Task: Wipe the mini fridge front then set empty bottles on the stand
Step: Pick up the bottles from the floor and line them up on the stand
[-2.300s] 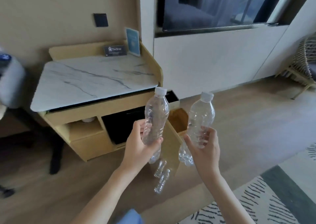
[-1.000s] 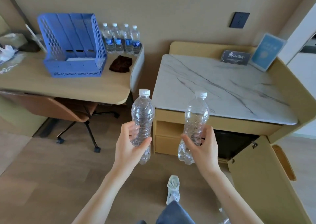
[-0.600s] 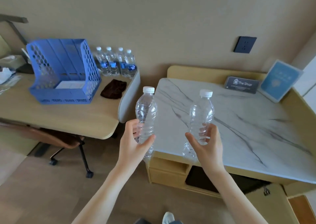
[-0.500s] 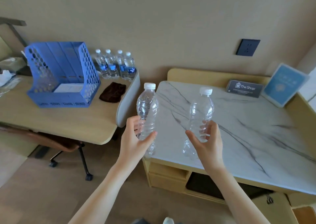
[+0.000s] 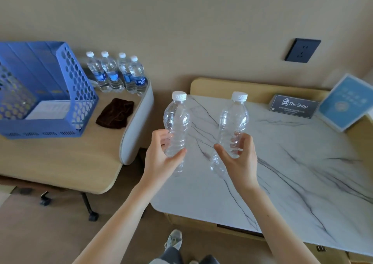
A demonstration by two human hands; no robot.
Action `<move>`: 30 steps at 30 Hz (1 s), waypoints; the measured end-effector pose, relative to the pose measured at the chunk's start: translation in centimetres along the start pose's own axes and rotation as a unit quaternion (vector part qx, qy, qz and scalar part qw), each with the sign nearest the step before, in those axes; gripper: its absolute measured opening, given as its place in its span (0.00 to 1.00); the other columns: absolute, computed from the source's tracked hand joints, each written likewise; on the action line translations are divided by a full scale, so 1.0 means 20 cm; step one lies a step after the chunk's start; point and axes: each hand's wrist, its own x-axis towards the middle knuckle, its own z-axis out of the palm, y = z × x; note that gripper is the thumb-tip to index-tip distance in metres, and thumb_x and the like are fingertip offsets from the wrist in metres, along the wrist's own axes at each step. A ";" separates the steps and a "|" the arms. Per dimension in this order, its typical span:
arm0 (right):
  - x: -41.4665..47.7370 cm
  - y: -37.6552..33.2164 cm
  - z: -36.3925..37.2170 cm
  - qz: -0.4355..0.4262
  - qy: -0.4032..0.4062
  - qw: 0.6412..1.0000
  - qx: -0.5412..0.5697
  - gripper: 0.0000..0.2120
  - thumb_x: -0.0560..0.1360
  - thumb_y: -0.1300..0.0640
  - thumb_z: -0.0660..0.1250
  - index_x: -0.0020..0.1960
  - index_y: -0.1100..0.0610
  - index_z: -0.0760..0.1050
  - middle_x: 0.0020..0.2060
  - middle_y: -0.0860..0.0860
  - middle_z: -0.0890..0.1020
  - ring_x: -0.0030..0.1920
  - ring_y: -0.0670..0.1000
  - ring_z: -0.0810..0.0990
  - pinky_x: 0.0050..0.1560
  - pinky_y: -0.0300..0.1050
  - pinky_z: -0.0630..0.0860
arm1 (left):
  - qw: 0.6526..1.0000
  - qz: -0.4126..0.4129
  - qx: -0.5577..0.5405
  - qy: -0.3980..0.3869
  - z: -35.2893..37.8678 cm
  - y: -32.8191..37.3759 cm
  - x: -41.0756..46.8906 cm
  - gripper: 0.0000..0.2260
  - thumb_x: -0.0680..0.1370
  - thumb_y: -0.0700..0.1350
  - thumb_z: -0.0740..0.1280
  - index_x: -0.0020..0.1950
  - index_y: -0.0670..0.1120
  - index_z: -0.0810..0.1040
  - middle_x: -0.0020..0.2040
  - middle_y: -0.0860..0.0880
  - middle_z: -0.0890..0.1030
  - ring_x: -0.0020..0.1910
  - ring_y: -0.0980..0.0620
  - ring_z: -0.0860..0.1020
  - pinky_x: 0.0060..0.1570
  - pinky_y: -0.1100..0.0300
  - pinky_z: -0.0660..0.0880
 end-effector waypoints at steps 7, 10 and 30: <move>0.22 0.00 0.17 0.010 0.025 1.000 -0.016 0.23 0.69 0.49 0.80 0.52 0.37 0.67 0.51 0.46 0.77 0.52 0.44 0.75 0.49 0.25 0.68 | 0.999 0.014 -0.016 -0.037 0.03 -0.12 0.38 0.24 0.66 0.51 0.77 0.56 0.63 0.69 0.56 0.64 0.77 0.57 0.60 0.78 0.56 0.69 0.73; 0.34 -0.02 0.24 0.017 0.024 0.999 -0.025 0.24 0.69 0.50 0.81 0.55 0.40 0.69 0.51 0.46 0.77 0.52 0.46 0.76 0.49 0.27 0.69 | 0.998 0.030 -0.024 -0.054 0.03 -0.15 0.56 0.24 0.66 0.53 0.77 0.56 0.64 0.69 0.57 0.63 0.78 0.58 0.59 0.78 0.56 0.72 0.72; 1.34 0.28 0.53 0.086 -0.034 0.995 0.028 0.27 0.66 0.53 0.83 0.60 0.42 0.75 0.54 0.41 0.82 0.54 0.42 0.81 0.57 0.41 0.77 | 0.991 -0.034 -0.060 -0.116 0.49 -0.38 1.55 0.28 0.63 0.51 0.79 0.57 0.66 0.70 0.59 0.68 0.77 0.58 0.66 0.76 0.54 0.72 0.72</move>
